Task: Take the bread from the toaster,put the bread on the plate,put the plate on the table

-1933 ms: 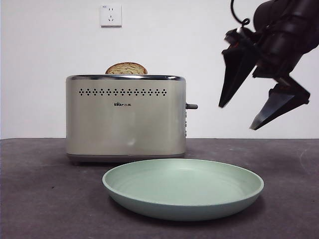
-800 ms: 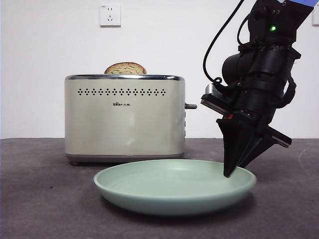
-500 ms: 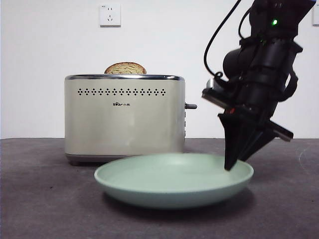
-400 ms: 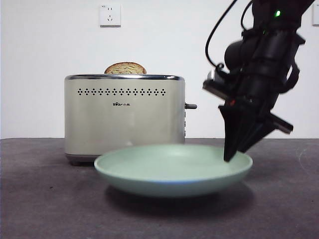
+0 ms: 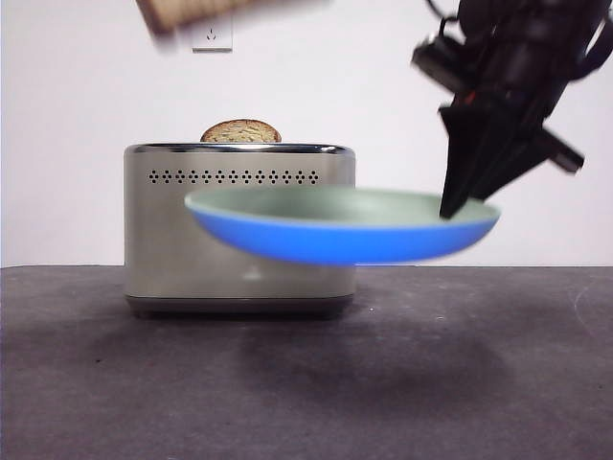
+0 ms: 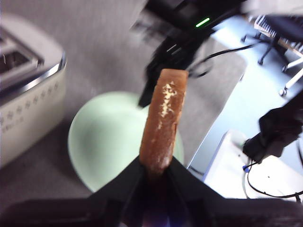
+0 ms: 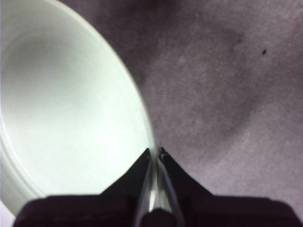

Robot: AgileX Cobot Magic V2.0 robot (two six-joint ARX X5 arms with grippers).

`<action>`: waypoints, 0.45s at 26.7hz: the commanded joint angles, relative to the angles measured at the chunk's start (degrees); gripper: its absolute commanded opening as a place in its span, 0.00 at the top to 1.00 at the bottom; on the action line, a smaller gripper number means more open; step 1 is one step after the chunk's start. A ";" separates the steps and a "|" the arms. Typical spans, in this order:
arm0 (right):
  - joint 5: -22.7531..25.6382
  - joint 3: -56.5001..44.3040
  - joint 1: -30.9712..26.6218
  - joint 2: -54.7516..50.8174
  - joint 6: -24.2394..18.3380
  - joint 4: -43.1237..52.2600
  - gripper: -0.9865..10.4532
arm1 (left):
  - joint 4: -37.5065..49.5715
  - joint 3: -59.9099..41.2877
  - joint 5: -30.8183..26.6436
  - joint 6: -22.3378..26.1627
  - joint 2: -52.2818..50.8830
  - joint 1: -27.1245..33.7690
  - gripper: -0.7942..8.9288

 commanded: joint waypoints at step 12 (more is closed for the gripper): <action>-0.31 -0.04 0.13 -12.22 0.17 -5.40 0.92 | 10.23 -0.13 22.01 -1.60 21.90 -1.95 0.93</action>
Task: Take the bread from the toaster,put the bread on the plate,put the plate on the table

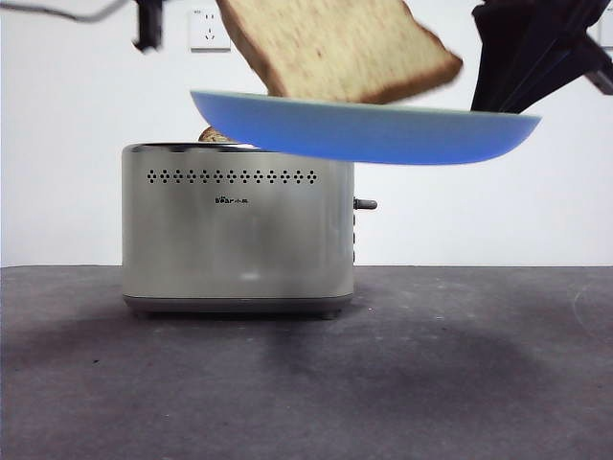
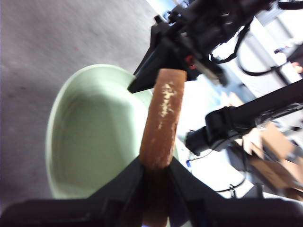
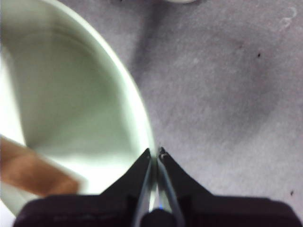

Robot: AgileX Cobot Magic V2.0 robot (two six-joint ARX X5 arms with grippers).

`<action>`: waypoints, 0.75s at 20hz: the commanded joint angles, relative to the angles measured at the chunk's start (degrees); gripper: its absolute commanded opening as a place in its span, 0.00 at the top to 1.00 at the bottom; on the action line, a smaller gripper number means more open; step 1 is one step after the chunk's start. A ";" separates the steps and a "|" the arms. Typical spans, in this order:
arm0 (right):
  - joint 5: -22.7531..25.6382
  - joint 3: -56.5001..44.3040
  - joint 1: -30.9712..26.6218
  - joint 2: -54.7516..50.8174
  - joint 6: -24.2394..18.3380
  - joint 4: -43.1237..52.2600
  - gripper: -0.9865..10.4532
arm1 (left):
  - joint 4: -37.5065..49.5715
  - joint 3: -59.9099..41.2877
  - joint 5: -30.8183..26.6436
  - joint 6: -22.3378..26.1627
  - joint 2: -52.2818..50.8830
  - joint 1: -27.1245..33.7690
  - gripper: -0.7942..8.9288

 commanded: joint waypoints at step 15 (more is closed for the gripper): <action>0.17 -0.04 0.13 -2.23 0.17 -1.66 0.92 | 2.36 0.07 -39.17 -4.83 3.96 -16.24 0.43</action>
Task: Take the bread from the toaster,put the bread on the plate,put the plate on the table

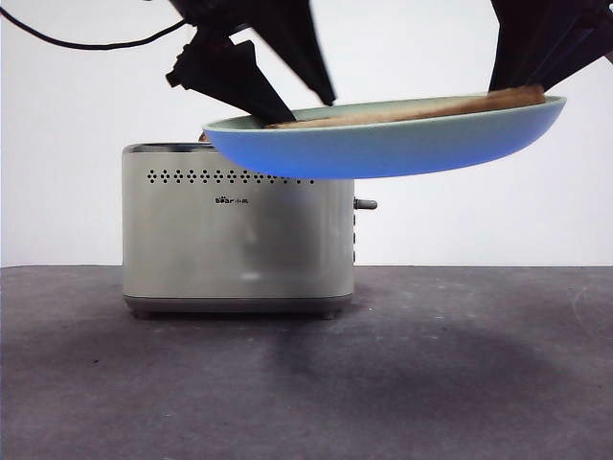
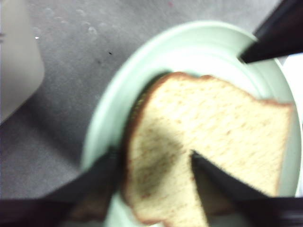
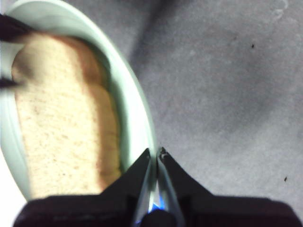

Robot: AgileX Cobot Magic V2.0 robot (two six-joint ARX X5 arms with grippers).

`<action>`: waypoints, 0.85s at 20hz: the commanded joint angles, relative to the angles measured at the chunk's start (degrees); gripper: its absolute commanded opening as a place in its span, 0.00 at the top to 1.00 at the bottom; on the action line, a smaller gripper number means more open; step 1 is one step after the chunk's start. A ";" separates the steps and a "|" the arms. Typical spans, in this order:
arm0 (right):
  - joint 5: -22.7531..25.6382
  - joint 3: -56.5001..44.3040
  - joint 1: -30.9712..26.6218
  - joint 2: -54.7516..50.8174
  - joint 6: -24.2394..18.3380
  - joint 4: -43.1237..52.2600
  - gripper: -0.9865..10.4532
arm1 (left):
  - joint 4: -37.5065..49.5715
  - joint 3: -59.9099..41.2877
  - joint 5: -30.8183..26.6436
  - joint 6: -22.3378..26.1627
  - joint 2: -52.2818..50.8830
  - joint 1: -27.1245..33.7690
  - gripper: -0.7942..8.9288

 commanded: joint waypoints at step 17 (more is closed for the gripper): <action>7.89 -0.04 -8.26 3.78 -2.43 -0.44 0.92 | -11.89 20.61 -21.31 2.45 -16.46 -8.00 0.43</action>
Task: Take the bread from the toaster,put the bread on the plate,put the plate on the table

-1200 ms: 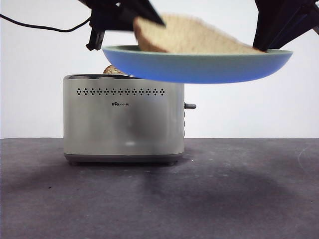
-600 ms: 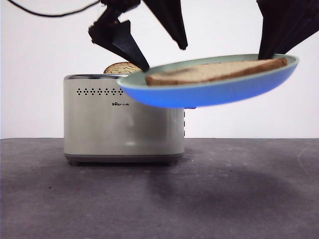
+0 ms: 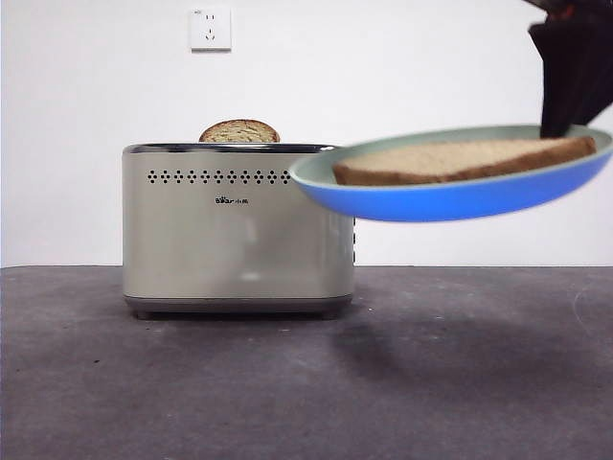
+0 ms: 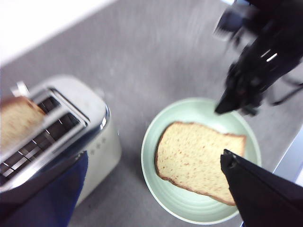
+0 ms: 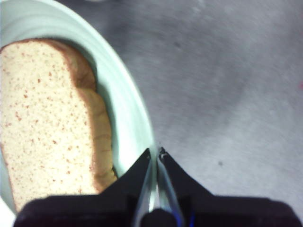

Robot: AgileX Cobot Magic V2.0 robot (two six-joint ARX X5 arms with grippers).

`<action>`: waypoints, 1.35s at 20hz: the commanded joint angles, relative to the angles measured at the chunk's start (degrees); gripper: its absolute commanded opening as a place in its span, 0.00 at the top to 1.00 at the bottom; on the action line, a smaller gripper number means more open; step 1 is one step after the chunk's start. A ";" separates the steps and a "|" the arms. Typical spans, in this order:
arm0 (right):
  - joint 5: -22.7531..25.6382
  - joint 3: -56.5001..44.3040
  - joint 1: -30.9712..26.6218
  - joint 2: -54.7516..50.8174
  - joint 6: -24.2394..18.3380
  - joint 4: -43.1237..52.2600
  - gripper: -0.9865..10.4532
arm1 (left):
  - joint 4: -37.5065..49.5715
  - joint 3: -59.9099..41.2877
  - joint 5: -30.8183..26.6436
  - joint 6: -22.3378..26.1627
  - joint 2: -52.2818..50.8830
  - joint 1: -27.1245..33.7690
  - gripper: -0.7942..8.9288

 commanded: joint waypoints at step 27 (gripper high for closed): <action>-0.55 -0.04 -3.04 24.87 -0.94 8.57 0.68 | -6.05 -0.04 -1.81 0.07 -28.98 -0.24 0.43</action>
